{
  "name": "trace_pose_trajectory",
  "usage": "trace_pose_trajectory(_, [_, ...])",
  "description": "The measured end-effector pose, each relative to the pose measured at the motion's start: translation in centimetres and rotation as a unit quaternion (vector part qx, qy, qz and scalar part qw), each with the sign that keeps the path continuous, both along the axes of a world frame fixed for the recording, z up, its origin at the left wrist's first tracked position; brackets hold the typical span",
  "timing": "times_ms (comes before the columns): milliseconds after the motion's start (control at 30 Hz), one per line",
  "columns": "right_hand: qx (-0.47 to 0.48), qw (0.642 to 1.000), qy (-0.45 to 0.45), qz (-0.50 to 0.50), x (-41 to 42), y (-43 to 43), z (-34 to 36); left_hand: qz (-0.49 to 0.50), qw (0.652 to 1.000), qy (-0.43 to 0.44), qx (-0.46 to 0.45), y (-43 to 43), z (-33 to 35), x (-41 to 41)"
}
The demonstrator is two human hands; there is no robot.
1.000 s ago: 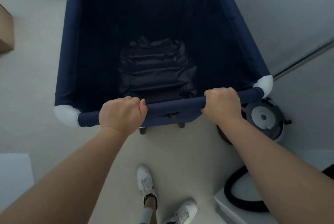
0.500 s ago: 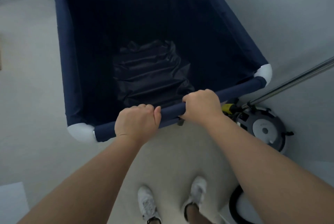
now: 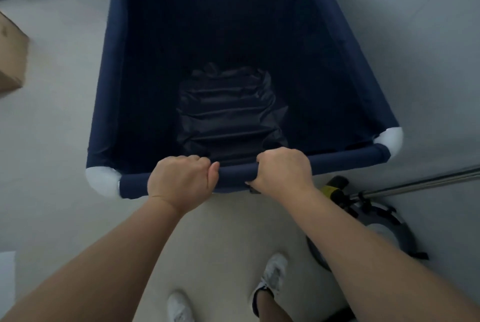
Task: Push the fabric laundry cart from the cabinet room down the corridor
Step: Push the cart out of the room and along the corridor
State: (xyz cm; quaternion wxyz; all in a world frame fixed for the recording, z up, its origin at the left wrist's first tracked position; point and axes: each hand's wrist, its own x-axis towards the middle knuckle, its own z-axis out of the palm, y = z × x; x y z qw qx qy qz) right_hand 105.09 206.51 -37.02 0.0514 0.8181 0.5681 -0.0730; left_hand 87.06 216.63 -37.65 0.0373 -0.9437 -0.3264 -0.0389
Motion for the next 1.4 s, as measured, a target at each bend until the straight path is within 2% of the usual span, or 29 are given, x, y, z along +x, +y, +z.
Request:
trace_pose_trajectory(133, [0.006, 1.000, -0.010, -0.021, 1.0, -0.8, -0.1, -0.027, 1.000, -0.006, 0.006, 0.3, -0.3, 1.5])
trace_pose_trajectory(500, [0.007, 1.000, -0.017, -0.025, 3.9, -1.8, 0.1, -0.019, 0.999, -0.009, -0.024, -1.1, 0.0, 4.5])
trace_pose_trajectory(667, [-0.003, 0.999, -0.033, -0.018, 7.5, -2.5, 0.5, -0.014, 0.999, -0.007, -0.045, -2.6, 0.1, 7.9])
trace_pose_trajectory(1000, [-0.029, 0.999, 0.006, -0.023, 15.4, -1.2, 1.0, 0.009, 0.999, -0.007, -0.046, -3.1, 0.1, 15.6])
trace_pose_trajectory(1167, [0.000, 1.000, -0.017, -0.007, 17.0, -0.3, 0.3, 0.017, 1.000, -0.005, -0.025, -2.4, 0.1, 16.9])
trace_pose_trajectory(1400, [-0.032, 0.999, -0.036, 0.005, 19.7, 0.9, 0.3, -0.013, 0.998, -0.037, -0.057, -2.2, 0.1, 19.1])
